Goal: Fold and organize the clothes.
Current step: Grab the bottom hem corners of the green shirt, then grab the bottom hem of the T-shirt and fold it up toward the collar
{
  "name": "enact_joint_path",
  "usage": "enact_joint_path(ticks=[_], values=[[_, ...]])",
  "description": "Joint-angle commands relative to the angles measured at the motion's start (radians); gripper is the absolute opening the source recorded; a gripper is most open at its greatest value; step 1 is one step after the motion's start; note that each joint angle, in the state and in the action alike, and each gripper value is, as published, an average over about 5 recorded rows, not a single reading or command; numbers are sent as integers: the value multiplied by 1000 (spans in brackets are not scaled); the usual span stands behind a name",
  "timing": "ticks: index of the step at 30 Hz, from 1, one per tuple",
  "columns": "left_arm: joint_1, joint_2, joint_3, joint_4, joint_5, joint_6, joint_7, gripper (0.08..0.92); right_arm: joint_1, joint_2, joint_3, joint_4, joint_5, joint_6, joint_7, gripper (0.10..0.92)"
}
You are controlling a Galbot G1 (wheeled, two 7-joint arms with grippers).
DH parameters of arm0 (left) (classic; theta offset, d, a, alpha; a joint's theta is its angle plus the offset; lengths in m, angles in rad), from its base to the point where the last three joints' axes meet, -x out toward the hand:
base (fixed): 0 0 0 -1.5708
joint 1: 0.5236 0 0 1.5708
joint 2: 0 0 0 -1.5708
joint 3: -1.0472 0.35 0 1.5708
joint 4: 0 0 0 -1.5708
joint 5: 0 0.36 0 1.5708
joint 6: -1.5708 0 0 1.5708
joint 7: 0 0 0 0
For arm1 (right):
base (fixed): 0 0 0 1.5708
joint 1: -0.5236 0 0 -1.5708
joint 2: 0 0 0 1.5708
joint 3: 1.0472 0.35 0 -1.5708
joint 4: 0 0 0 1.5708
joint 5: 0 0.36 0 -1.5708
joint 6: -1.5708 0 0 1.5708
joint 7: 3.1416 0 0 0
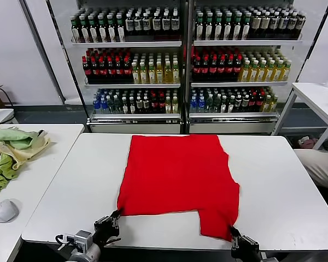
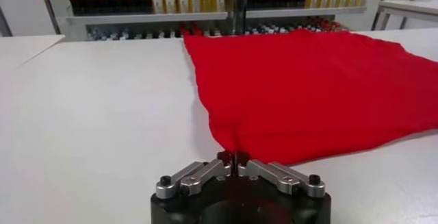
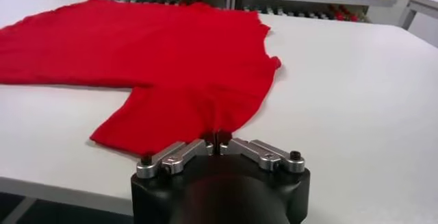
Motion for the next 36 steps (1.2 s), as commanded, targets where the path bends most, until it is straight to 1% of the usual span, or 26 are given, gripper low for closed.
enact_joint_path(ticks=[1,6,10,15,21,24,26,29,32,36], values=[[87,44,-4,-110,-19,-38,-38,94,-56,-17,43,69,8,23,-19,120],[196,108,-59,-228,-81,-78,-99,94,-170,-31,120,171,12,34,-37,120],[296,152,-97,-286,-93,-72,-153,94,-246,-25,159,223,6,47,-41,120],[397,149,-111,-312,-74,-87,-194,94,-284,-6,149,244,-22,51,-40,120],[435,147,-148,-372,-69,-72,-226,94,-262,-7,141,253,-23,52,-26,120],[402,145,-147,-381,-69,-69,-225,94,-224,-11,130,259,-18,49,-17,120],[346,141,-143,-357,-70,-70,-219,94,-169,-17,117,250,-7,39,-8,120],[215,137,-131,-290,-87,-75,-194,94,-54,-26,94,217,20,6,9,120],[83,133,-107,-218,-134,-82,-145,94,66,-34,69,179,44,-31,26,120],[-61,118,-62,-125,-180,-66,-95,94,201,-37,21,115,53,-60,45,120]])
